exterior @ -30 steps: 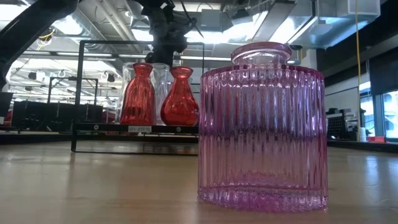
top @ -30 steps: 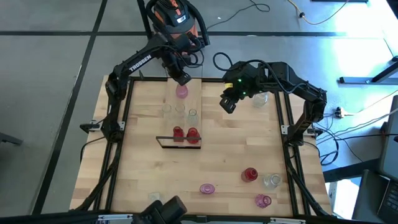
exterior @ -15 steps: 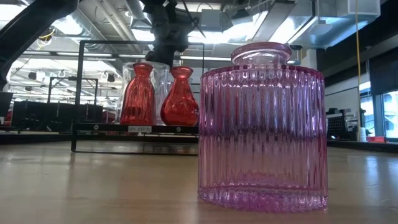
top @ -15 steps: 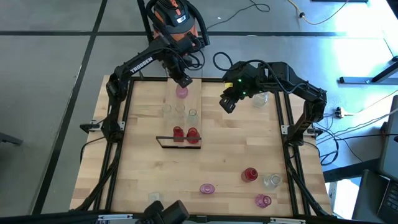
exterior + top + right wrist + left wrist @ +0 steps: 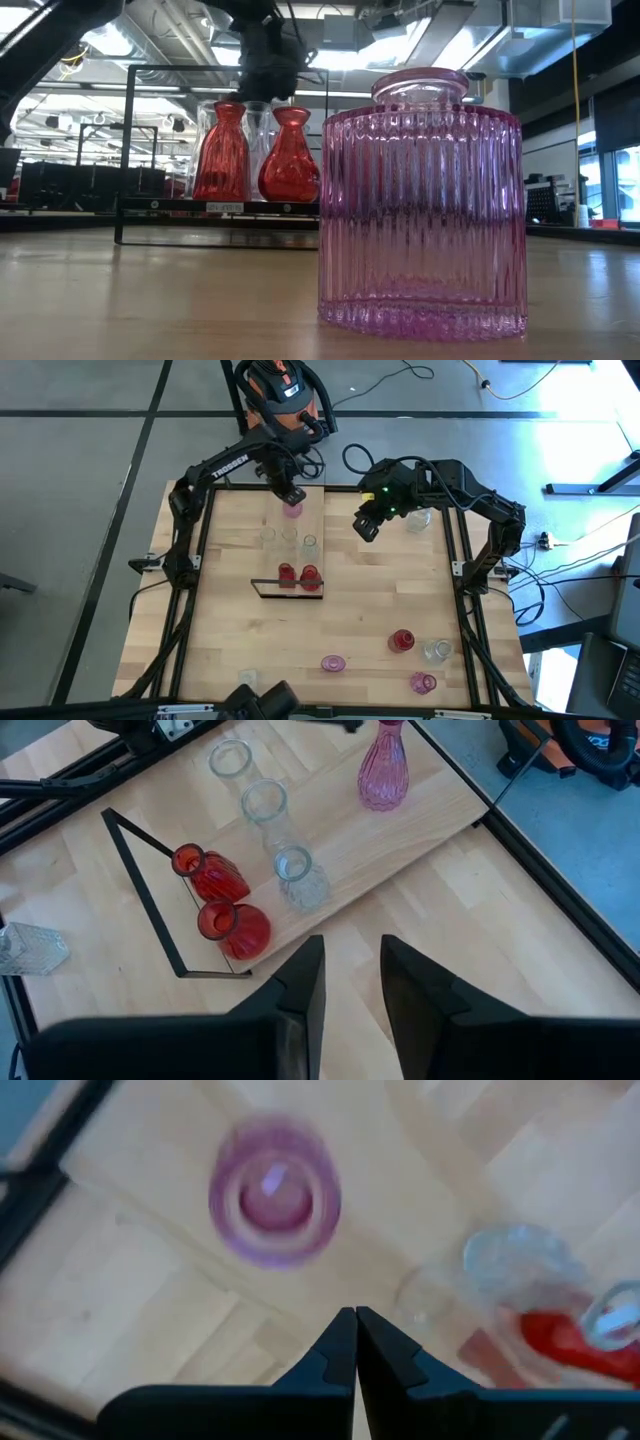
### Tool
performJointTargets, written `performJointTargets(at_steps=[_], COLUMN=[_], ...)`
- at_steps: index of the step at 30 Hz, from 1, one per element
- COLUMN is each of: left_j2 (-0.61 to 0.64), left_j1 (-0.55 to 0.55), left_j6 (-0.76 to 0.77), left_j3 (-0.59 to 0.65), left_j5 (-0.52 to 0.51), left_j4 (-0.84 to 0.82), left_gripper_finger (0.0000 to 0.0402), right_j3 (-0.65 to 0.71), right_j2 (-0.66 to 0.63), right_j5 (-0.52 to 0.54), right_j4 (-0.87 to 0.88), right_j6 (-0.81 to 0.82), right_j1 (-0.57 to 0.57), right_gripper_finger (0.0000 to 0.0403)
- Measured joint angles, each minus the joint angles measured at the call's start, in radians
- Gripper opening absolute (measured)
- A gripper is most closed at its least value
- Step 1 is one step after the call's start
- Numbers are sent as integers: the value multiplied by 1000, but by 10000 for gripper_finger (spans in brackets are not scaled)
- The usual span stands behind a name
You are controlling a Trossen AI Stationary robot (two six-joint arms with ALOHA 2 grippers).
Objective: Sort vases onto shelf
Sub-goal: Put the purple vase on the shelf
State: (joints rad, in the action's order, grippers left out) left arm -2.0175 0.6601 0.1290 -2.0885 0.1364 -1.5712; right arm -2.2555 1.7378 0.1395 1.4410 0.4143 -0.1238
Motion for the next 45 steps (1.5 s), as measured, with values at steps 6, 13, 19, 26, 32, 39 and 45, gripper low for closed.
performJointTargets(at_steps=[6, 13, 19, 26, 32, 39, 45], left_j2=[23, 23, 23, 23, 23, 23, 23], left_j1=[19, 27, 32, 47, 73, 88, 86], left_j6=[-5, -4, -1, 3, 1, -8, -8], left_j3=[96, 132, 134, 134, 134, 134, 134], left_j5=[-3, 8, 7, -18, -47, -13, 47], left_j4=[65, 161, 202, 227, 226, 191, 222], left_gripper_finger=[0, 0, 0, 0, 0, 0, 0], right_j3=[0, 0, 0, 0, 0, 0, 0], right_j2=[0, 0, 0, 0, 0, 0, 0], right_j5=[2, 2, 2, 1, 0, 0, 0], right_j4=[0, 5, 18, 29, 29, 28, 27], right_j6=[-28, -30, -27, -21, 0, 1, 1], right_j1=[0, -1, -1, -1, -1, -1, -1], right_gripper_finger=[83, 83, 83, 83, 83, 83, 83])
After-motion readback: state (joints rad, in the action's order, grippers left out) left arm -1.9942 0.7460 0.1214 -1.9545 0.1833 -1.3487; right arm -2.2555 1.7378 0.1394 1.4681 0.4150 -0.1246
